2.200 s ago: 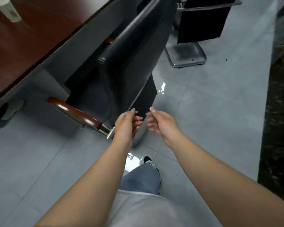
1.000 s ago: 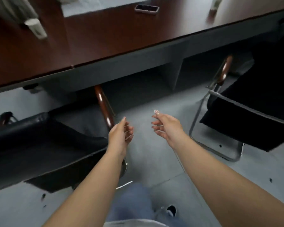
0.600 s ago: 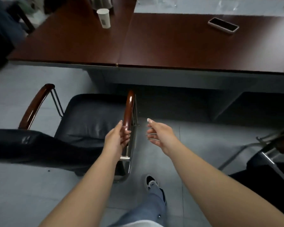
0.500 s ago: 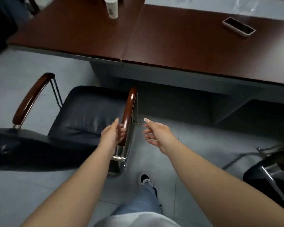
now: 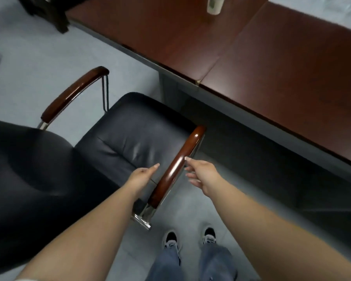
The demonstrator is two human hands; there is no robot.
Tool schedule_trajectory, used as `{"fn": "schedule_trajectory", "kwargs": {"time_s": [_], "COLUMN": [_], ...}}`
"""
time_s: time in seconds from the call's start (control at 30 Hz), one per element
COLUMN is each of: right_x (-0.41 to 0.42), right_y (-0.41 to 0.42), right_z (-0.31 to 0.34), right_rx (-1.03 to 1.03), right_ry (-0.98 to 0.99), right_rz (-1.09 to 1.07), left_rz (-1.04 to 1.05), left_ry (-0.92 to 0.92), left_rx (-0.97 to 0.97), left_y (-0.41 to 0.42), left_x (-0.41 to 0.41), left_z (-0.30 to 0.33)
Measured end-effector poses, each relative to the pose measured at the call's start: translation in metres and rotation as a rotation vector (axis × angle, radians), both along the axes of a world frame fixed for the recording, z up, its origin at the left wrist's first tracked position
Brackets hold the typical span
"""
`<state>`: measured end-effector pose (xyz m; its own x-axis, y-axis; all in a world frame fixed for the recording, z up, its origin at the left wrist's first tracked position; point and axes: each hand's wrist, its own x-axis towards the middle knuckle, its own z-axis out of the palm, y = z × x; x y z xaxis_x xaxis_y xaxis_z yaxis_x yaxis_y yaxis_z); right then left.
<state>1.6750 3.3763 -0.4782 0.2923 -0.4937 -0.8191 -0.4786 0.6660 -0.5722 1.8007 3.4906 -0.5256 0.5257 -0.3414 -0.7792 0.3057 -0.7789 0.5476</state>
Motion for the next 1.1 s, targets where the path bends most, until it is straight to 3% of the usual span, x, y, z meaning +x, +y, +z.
{"fn": "schedule_trajectory", "kwargs": {"time_s": [0.1, 0.23, 0.33, 0.53, 1.1], "right_x": [0.027, 0.044, 0.044, 0.033, -0.028], "right_y": [-0.002, 0.005, 0.011, 0.008, 0.051], "right_z": [-0.041, -0.08, -0.097, -0.099, -0.092], "right_rx": [0.07, 0.217, 0.314, 0.239, 0.275], "right_ry": [0.045, 0.028, -0.054, -0.102, -0.004], "right_rz": [0.043, -0.027, -0.148, -0.081, -0.232], "left_rz": [0.043, 0.051, 0.071, 0.119, 0.109], "left_ry": [0.044, 0.263, 0.24, 0.112, 0.286], "left_rx": [-0.03, -0.03, -0.005, -0.056, 0.024], "left_y": [0.0, 0.013, 0.018, 0.012, 0.048], "left_x": [-0.002, -0.015, -0.025, -0.032, -0.087], "left_z": [-0.019, -0.043, -0.056, -0.058, -0.043]}}
